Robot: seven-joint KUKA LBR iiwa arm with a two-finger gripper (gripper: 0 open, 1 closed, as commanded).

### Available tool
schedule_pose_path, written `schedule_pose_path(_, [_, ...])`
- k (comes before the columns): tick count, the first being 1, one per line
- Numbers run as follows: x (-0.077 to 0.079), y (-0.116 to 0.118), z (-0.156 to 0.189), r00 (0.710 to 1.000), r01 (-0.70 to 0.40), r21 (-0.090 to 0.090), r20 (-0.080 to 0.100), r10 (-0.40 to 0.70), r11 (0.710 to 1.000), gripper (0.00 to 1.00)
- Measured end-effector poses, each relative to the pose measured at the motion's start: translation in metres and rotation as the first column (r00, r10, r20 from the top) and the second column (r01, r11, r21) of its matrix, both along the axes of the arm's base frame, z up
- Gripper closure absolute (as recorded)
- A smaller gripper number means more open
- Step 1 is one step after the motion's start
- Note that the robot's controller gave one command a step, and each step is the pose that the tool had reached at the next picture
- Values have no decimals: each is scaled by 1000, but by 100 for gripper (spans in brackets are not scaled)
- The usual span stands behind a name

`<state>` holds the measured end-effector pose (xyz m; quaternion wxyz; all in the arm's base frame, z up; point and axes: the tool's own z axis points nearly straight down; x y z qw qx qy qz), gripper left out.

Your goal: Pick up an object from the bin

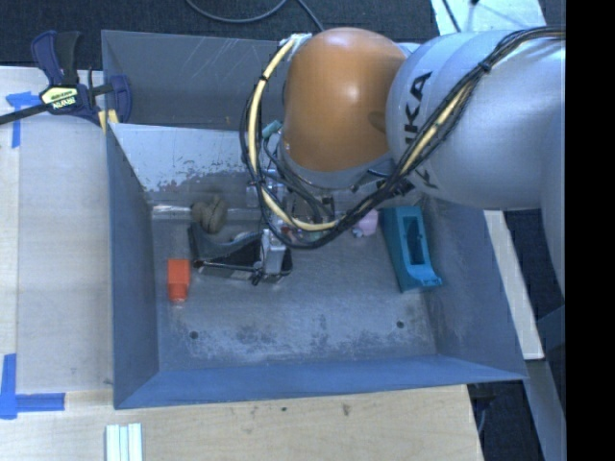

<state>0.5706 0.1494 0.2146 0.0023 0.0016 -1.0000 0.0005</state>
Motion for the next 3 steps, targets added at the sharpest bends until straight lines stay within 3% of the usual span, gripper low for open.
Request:
schedule_pose_path(1, [1, -1, 5, 1000, 3, 2, 8, -3, 1000, 0])
schedule_pose_path(2, [11, -3, -62, 995, 104, 2, 8, -104, 995, 0])
schedule_pose_path(3, [23, 0, -80, 991, 132, 1, 5, -132, 991, 0])
